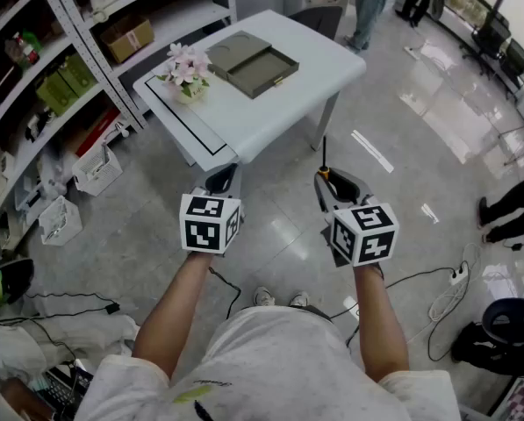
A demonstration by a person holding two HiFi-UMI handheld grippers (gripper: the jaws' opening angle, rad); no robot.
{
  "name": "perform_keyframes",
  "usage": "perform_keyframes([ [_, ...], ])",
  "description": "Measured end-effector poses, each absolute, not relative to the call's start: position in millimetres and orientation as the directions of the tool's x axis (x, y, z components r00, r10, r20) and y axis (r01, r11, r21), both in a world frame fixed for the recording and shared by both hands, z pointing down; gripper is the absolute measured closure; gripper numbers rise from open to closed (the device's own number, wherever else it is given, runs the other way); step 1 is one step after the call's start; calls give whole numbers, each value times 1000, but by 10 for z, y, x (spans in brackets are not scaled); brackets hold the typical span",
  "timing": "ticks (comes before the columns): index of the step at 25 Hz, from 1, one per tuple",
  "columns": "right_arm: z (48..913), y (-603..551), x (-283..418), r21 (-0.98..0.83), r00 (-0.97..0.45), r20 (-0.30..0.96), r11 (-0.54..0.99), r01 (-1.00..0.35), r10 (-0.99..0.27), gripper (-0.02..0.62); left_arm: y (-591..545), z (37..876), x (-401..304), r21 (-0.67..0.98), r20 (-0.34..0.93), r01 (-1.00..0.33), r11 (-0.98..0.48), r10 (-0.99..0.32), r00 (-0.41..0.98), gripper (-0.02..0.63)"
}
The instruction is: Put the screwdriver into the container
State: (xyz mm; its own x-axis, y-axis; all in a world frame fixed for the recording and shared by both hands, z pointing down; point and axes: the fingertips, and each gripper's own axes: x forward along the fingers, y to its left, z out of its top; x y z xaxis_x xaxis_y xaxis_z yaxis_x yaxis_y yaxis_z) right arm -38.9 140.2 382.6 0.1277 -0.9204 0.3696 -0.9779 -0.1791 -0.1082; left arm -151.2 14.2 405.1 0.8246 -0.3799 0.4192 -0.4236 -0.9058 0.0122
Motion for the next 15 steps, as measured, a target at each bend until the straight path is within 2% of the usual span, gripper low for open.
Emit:
perform_keyframes([
  [15, 3773, 1246, -83, -110, 152, 345, -201, -973, -926, 522, -222, 4065, -1541, 35, 393, -487, -873, -437, 809, 603],
])
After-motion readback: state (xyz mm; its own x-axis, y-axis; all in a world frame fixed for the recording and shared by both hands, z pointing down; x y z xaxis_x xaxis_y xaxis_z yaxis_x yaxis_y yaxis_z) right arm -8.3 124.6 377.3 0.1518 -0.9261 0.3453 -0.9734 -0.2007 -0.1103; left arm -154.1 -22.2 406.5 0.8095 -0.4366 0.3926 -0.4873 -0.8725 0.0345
